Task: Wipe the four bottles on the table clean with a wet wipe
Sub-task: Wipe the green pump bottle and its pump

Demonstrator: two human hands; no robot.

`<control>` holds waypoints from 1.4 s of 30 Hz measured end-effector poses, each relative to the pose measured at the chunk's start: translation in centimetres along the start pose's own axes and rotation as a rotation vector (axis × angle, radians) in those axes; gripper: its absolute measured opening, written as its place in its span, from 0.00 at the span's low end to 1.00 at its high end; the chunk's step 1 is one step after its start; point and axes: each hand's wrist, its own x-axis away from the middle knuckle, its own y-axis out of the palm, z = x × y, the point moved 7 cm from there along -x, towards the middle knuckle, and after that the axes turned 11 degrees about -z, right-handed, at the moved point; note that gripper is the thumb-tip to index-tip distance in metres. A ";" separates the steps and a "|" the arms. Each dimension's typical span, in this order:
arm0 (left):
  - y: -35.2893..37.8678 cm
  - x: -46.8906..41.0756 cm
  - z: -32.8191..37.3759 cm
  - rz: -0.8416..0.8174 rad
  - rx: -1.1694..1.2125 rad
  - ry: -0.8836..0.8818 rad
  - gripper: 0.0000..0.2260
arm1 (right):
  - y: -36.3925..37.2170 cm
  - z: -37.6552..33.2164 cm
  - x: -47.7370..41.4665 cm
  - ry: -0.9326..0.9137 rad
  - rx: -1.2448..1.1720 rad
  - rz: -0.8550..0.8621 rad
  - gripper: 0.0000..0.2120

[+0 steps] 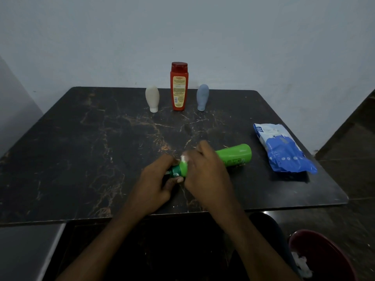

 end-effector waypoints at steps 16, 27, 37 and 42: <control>0.1 0.1 -0.2 -0.006 -0.041 -0.017 0.14 | -3.9 14.5 3.6 0.435 -0.165 0.476 0.11; 1.1 0.0 -0.9 -0.090 -0.089 -0.085 0.16 | -2.4 6.0 4.9 0.095 -0.444 0.362 0.10; 1.2 -0.1 0.6 -0.124 -0.211 0.002 0.17 | -5.8 14.2 4.8 0.351 -0.084 0.257 0.09; 1.6 -0.1 0.6 -0.153 -0.268 0.006 0.18 | -5.1 11.5 4.0 0.308 -0.023 0.174 0.06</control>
